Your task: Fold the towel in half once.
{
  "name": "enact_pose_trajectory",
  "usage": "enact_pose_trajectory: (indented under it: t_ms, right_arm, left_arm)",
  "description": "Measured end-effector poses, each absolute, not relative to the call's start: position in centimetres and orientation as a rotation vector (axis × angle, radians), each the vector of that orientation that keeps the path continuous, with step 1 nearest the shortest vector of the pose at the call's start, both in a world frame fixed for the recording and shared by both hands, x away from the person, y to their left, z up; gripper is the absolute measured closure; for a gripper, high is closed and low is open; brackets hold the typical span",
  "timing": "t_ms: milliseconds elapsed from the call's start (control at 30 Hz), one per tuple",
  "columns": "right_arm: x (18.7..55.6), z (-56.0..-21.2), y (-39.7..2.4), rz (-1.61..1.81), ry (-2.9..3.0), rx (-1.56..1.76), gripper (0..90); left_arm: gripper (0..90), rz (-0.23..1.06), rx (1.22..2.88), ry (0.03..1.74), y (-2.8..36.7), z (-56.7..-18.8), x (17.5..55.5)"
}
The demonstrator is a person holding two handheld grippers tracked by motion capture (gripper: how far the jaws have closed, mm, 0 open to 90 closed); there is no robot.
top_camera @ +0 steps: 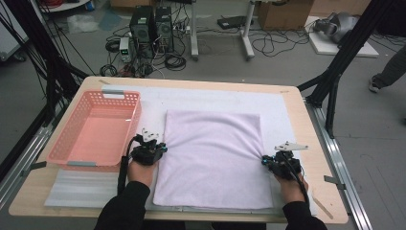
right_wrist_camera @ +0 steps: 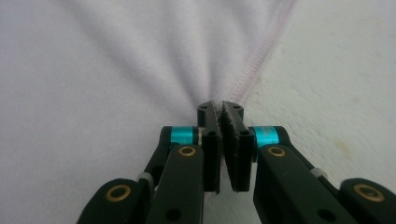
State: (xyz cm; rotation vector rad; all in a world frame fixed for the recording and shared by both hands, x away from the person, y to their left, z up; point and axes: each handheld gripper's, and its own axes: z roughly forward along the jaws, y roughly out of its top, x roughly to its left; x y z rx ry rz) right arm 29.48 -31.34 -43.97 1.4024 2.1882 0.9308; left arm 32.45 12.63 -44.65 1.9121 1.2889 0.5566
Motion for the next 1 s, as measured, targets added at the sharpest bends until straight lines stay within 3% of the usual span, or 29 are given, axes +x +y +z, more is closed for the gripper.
enact_pose_trajectory:
  t_ms: [100,167,267,333,667,1000]
  right_arm:
    - [29.3,-43.9,-31.8,0.951,2.185,1.436,84.4]
    - [29.5,-43.8,-31.6,0.916,2.188,1.406,67.7]
    - [30.4,-43.5,-32.0,1.004,2.152,1.392,57.8]
    - [31.5,-43.2,-32.3,1.035,2.129,1.398,50.8]
    - [38.2,-42.8,-32.9,1.064,2.095,1.385,44.5]
    - [44.1,-43.9,-32.5,1.004,2.118,1.41,44.9]
  left_arm:
    - [84.3,0.557,1.922,1.28,12.7,-44.5,32.4]
    - [69.1,0.573,1.865,1.277,12.8,-44.4,32.6]
    - [53.0,0.538,1.772,1.266,13.1,-44.7,33.5]
    - [48.7,0.519,1.783,1.275,12.9,-44.4,35.0]
    - [45.2,0.498,1.689,1.353,12.5,-43.8,43.0]
    - [49.2,0.474,1.816,1.345,12.3,-44.1,48.0]
